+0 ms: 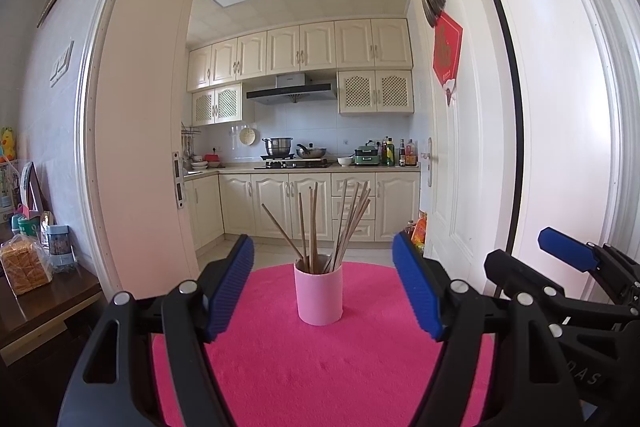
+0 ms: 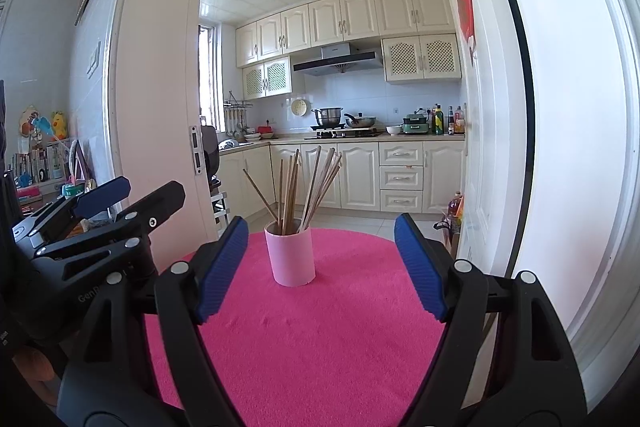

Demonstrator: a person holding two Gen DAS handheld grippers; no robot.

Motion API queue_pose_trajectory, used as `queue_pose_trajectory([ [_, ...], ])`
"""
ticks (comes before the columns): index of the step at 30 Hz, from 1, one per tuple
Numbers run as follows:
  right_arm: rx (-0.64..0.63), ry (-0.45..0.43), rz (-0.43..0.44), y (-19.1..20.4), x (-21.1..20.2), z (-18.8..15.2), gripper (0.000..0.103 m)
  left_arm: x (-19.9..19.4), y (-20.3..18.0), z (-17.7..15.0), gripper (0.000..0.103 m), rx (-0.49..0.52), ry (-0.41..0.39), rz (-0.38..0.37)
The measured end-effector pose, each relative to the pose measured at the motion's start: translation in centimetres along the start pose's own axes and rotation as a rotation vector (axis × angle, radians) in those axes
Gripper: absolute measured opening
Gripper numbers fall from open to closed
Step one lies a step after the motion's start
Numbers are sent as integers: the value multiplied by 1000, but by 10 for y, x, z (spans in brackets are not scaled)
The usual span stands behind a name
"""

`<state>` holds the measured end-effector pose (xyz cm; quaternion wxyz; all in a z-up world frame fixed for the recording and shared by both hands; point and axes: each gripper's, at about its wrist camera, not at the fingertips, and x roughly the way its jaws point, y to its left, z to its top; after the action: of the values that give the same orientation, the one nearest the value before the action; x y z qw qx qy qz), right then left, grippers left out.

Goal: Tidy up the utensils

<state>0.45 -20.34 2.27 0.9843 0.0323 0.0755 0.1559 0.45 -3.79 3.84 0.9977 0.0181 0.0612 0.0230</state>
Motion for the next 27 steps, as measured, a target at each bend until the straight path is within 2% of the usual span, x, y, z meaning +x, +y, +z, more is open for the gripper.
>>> queue_pose_trajectory([
  [27, 4, 10, 5, -1, 1, -2, 75, 0, 2, -1, 71, -3, 9, -1],
])
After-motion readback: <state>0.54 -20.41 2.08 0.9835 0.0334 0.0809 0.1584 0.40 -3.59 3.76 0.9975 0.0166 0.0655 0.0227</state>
